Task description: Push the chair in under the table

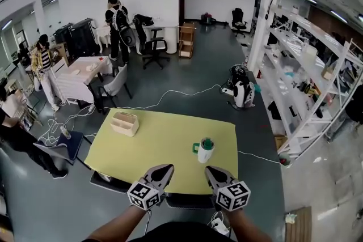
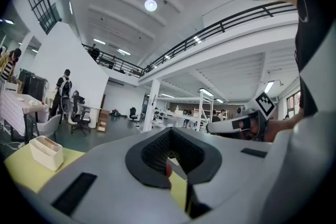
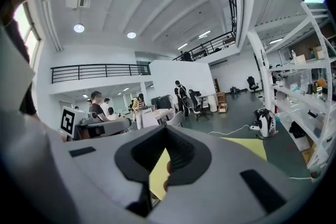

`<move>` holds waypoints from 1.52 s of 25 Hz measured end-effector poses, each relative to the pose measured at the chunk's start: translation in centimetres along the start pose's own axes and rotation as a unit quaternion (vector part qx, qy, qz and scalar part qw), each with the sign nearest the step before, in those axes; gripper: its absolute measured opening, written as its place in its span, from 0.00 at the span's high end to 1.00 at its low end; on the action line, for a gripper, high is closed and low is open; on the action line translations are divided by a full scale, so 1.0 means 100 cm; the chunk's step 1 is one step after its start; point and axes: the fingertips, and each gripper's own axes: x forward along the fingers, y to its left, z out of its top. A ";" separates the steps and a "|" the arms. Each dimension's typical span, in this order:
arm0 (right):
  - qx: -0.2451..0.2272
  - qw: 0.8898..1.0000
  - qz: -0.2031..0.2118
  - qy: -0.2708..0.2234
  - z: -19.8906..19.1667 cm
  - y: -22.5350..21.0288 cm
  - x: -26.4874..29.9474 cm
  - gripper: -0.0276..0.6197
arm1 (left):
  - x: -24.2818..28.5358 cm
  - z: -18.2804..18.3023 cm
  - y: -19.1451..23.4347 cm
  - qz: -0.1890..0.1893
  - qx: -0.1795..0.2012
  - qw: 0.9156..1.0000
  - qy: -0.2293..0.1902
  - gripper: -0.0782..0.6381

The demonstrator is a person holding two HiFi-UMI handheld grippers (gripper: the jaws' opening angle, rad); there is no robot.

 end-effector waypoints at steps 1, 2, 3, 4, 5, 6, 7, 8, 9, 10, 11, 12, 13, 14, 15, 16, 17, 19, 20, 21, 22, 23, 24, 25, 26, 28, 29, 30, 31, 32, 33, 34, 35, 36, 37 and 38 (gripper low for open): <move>-0.002 1.000 0.001 -0.005 0.005 0.003 -0.001 0.94 | 0.000 0.007 -0.003 -0.003 0.002 1.000 -0.006 0.88; -0.005 1.000 0.003 -0.009 0.008 0.006 -0.002 0.94 | -0.001 0.011 -0.006 -0.006 0.004 1.000 -0.011 0.88; -0.010 1.000 0.004 -0.012 0.011 0.008 -0.002 0.93 | -0.001 0.015 -0.008 -0.009 0.006 1.000 -0.014 0.88; -0.015 1.000 0.005 -0.014 0.013 0.011 -0.003 0.94 | -0.002 0.016 -0.010 -0.010 0.008 1.000 -0.017 0.88; -0.019 1.000 0.005 -0.016 0.014 0.013 -0.003 0.94 | -0.002 0.017 -0.010 -0.010 0.007 1.000 -0.018 0.88; -0.022 1.000 0.005 -0.017 0.015 0.015 -0.003 0.94 | -0.003 0.017 -0.010 -0.011 0.005 1.000 -0.018 0.88; -0.022 1.000 0.005 -0.019 0.016 0.017 -0.003 0.94 | -0.005 0.018 -0.009 -0.011 0.002 1.000 -0.017 0.88; -0.022 1.000 0.005 -0.021 0.018 0.018 -0.003 0.94 | -0.006 0.018 -0.008 -0.011 -0.001 1.000 -0.017 0.88; -0.022 0.999 0.004 -0.024 0.021 0.019 -0.004 0.94 | -0.006 0.020 -0.007 -0.011 -0.003 1.000 -0.017 0.88; -0.023 0.999 0.004 -0.027 0.023 0.019 -0.005 0.94 | -0.006 0.020 -0.007 -0.011 -0.004 1.000 -0.018 0.88; -0.025 0.999 0.003 -0.029 0.024 0.019 -0.005 0.94 | -0.006 0.020 -0.007 -0.010 -0.005 1.000 -0.017 0.88; -0.025 0.999 0.003 -0.030 0.025 0.019 -0.006 0.94 | -0.006 0.020 -0.007 -0.009 -0.007 1.000 -0.017 0.88; -0.026 0.999 0.003 -0.032 0.025 0.019 -0.006 0.94 | -0.006 0.019 -0.007 -0.009 -0.007 1.000 -0.018 0.88; -0.026 0.999 0.003 -0.033 0.026 0.019 -0.006 0.94 | -0.005 0.019 -0.008 -0.008 -0.008 1.000 -0.018 0.88; -0.026 0.999 0.003 -0.034 0.026 0.020 -0.006 0.94 | -0.005 0.018 -0.008 -0.009 -0.008 1.000 -0.018 0.88; -0.027 0.999 0.002 -0.034 0.026 0.021 -0.006 0.94 | -0.005 0.018 -0.009 -0.010 -0.008 1.000 -0.017 0.88; -0.028 0.999 0.001 -0.033 0.025 0.021 -0.006 0.94 | -0.005 0.017 -0.009 -0.011 -0.009 1.000 -0.016 0.88; -0.028 0.999 -0.003 -0.032 0.024 0.022 -0.007 0.94 | -0.004 0.016 -0.010 -0.013 -0.012 1.000 -0.013 0.88; -0.029 0.999 -0.003 -0.031 0.023 0.023 -0.007 0.94 | -0.004 0.015 -0.010 -0.013 -0.012 1.000 -0.013 0.88; -0.029 0.999 -0.004 -0.030 0.023 0.023 -0.007 0.94 | -0.004 0.016 -0.010 -0.014 -0.013 1.000 -0.013 0.88; -0.030 0.999 -0.004 -0.029 0.022 0.023 -0.007 0.94 | -0.004 0.016 -0.010 -0.014 -0.012 1.000 -0.014 0.88; -0.031 0.999 -0.004 -0.029 0.022 0.023 -0.007 0.94 | -0.005 0.017 -0.010 -0.013 -0.012 1.000 -0.014 0.88; -0.030 0.999 -0.004 -0.029 0.022 0.023 -0.008 0.94 | -0.005 0.018 -0.010 -0.013 -0.011 1.000 -0.015 0.88; -0.030 0.999 -0.005 -0.029 0.022 0.022 -0.008 0.94 | -0.005 0.018 -0.009 -0.012 -0.011 1.000 -0.015 0.88; -0.029 0.999 -0.006 -0.029 0.022 0.021 -0.008 0.94 | -0.005 0.018 -0.009 -0.012 -0.010 1.000 -0.015 0.88; -0.028 0.999 -0.008 -0.030 0.021 0.020 -0.008 0.94 | -0.005 0.018 -0.008 -0.012 -0.010 1.000 -0.016 0.88; -0.027 0.999 -0.008 -0.030 0.021 0.020 -0.007 0.94 | -0.005 0.019 -0.008 -0.011 -0.010 1.000 -0.017 0.88; -0.025 0.999 -0.008 -0.031 0.021 0.020 -0.007 0.94 | -0.006 0.019 -0.007 -0.011 -0.010 1.000 -0.017 0.88; -0.022 0.999 -0.008 -0.031 0.021 0.021 -0.007 0.94 | -0.007 0.020 -0.007 -0.010 -0.011 1.000 -0.018 0.88; -0.020 0.999 -0.007 -0.031 0.021 0.022 -0.007 0.94 | -0.009 0.021 -0.007 -0.010 -0.012 1.000 -0.019 0.88; -0.018 0.999 -0.007 -0.031 0.021 0.024 -0.007 0.94 | -0.010 0.021 -0.008 -0.010 -0.013 1.000 -0.020 0.88; -0.018 0.999 -0.007 -0.030 0.020 0.025 -0.007 0.94 | -0.012 0.021 -0.008 -0.009 -0.013 1.000 -0.021 0.88; -0.017 0.999 -0.007 -0.029 0.019 0.026 -0.007 0.94 | -0.013 0.022 -0.008 -0.009 -0.014 1.000 -0.022 0.88; -0.018 0.999 -0.007 -0.029 0.019 0.026 -0.007 0.94 | -0.014 0.022 -0.008 -0.009 -0.014 1.000 -0.023 0.88; -0.018 0.999 -0.007 -0.029 0.019 0.027 -0.008 0.94 | -0.015 0.022 -0.008 -0.009 -0.014 1.000 -0.023 0.88; -0.018 0.999 -0.007 -0.029 0.019 0.027 -0.008 0.94 | -0.015 0.022 -0.008 -0.009 -0.014 1.000 -0.024 0.88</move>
